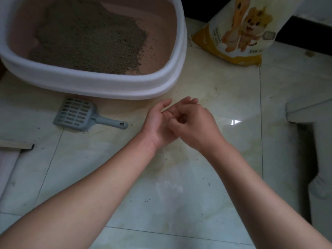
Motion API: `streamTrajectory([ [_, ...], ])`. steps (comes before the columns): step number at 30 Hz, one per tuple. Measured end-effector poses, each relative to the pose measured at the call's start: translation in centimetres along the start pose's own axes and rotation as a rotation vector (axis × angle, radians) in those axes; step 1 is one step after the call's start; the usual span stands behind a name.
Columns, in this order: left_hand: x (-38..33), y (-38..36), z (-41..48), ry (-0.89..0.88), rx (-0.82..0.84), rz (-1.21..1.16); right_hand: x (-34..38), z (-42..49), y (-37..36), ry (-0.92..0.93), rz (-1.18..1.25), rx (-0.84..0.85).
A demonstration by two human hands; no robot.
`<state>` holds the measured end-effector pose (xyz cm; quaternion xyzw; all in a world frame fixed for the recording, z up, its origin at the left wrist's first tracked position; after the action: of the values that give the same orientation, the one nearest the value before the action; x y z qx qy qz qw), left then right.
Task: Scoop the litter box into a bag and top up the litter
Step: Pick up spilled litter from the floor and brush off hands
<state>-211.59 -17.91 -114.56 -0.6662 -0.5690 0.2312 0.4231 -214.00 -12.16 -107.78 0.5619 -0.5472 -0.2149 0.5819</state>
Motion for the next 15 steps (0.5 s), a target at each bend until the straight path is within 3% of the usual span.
streamTrajectory([
  [15,0.7,-5.5,-0.2,-0.106,0.109,-0.039,-1.0,-0.8,4.5,-0.028,0.066,-0.276],
])
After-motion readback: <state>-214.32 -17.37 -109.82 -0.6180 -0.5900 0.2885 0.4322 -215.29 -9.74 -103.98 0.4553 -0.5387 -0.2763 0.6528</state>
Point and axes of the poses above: each hand's wrist, its own z-axis towards the middle knuckle, its own y-axis out of the back of the hand, x = y × z, the point moved 7 cm from there along z, towards the middle knuckle, and after that the axes turned 15 degrees about -z, right-handed, at the moved point
